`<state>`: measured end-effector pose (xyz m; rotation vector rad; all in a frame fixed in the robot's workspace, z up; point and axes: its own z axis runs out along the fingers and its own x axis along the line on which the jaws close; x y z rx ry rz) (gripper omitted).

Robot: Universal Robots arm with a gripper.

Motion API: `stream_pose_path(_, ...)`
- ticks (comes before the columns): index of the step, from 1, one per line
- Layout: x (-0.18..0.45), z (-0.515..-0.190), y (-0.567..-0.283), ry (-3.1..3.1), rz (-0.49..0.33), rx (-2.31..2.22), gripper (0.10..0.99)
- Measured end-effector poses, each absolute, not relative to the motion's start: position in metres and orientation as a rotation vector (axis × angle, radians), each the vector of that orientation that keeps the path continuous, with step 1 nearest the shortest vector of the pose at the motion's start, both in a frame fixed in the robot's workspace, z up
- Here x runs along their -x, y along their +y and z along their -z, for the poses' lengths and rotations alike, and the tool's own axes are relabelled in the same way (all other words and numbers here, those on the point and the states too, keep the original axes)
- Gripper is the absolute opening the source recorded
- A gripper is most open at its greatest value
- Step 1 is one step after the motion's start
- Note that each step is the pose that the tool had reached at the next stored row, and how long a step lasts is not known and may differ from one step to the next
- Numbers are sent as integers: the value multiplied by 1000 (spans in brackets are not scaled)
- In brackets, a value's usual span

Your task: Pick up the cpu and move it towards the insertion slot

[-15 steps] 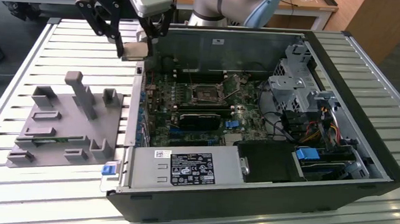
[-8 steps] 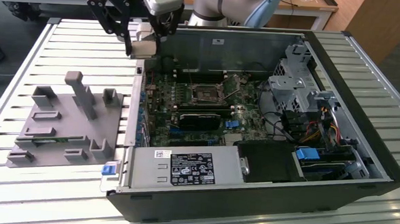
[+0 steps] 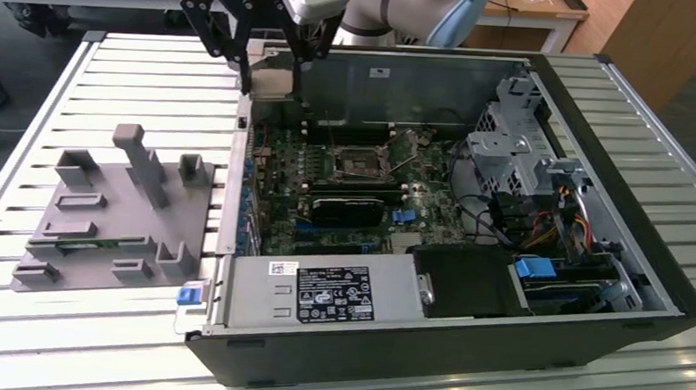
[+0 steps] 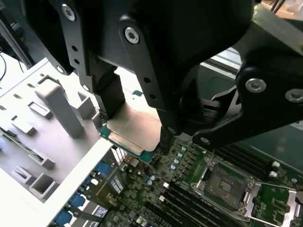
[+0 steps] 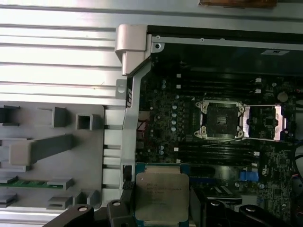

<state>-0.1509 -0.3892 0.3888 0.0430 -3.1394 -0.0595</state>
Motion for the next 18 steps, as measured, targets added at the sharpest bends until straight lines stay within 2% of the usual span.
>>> stream_pose_path(18, 114, -388, -384, -3139, 60, -43, 545)
